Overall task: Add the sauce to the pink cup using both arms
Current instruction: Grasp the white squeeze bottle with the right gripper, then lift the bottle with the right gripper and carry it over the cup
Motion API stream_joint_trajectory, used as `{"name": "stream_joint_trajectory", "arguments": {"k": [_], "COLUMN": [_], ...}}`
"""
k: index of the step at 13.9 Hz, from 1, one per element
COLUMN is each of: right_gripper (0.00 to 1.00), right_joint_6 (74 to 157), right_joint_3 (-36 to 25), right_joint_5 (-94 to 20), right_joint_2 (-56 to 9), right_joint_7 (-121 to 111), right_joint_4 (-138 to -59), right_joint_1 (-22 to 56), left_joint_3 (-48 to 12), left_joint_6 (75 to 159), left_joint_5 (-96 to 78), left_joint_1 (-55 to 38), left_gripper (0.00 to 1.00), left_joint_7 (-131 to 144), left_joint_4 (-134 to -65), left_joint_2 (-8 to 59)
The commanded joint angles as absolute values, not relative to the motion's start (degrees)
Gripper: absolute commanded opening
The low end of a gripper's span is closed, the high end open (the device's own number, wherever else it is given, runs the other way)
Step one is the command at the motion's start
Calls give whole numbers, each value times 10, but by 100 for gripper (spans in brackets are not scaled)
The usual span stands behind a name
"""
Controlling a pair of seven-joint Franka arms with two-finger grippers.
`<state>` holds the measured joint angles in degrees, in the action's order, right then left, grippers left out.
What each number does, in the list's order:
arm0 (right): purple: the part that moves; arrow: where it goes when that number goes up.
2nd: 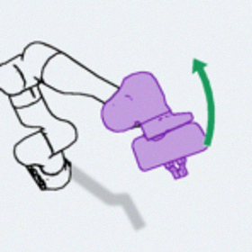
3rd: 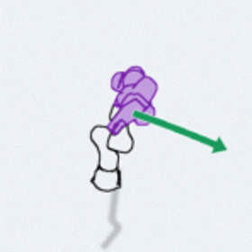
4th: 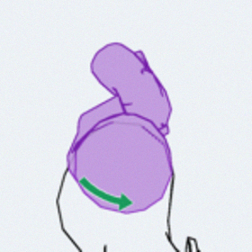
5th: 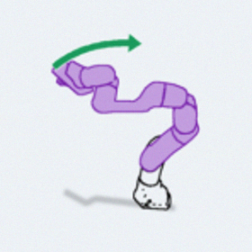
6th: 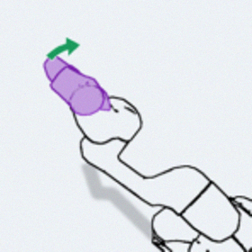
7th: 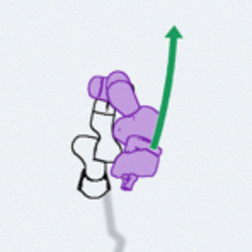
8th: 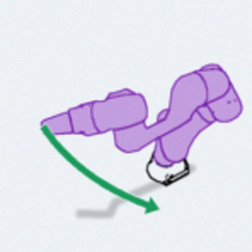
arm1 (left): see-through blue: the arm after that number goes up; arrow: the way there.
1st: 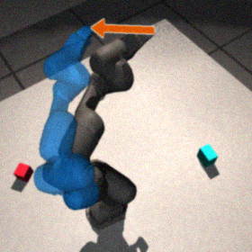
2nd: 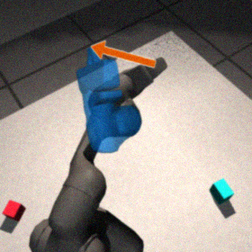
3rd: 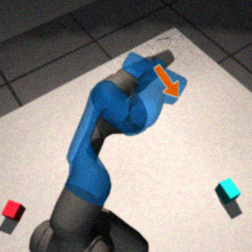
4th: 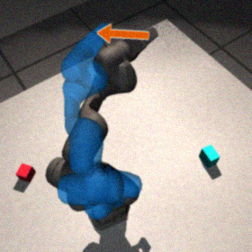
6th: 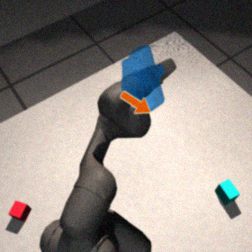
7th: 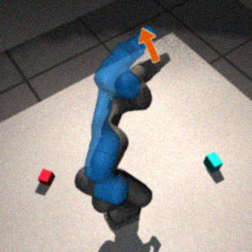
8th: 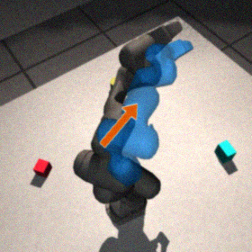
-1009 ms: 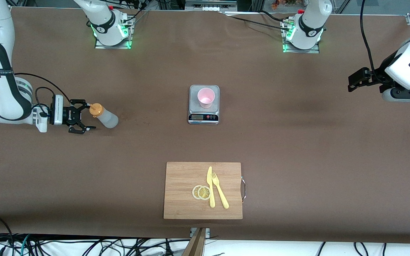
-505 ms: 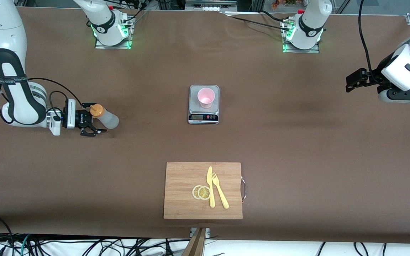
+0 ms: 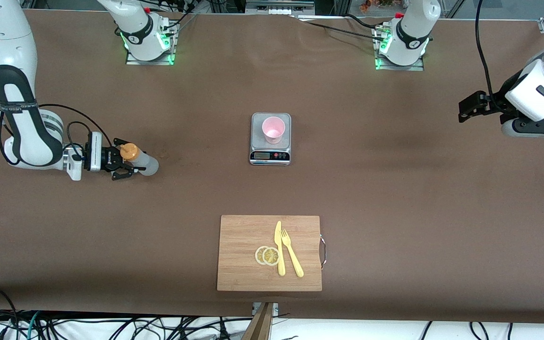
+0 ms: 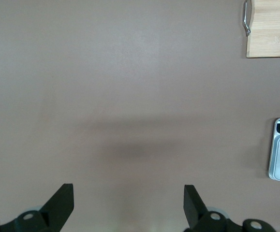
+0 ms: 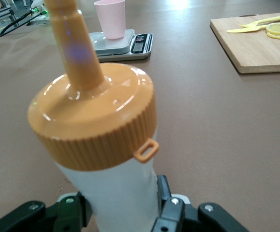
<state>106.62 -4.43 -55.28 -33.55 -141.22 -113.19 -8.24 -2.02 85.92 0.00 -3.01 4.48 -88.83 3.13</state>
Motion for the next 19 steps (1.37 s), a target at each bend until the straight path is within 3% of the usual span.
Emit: {"name": "stream_joint_trajectory", "arguments": {"k": [1, 9, 13, 19], "right_gripper": [7, 7, 7, 7], "right_joint_6": [1072, 1170, 1208, 1199], "right_joint_3": [-43, -43, -44, -45], "right_joint_5": [-543, -354, -259, -79], "right_joint_2": [-296, -169, -165, -167], "right_joint_7": [-1393, -1095, -935, -677], "right_joint_4": [-1135, -1136, -1115, -1066], "right_joint_1": [-68, 49, 132, 252], "left_joint_3": [-23, -23, -23, -23], "left_joint_6": [848, 848, 848, 848], "left_joint_5": [13, 13, 13, 13], "left_joint_1": [-30, -29, -28, -29], "left_gripper": [100, 100, 100, 100], "left_joint_7": [53, 52, 53, 53], "left_joint_4": [-872, -872, -872, -872], "left_joint_2": [40, 40, 40, 40]}}
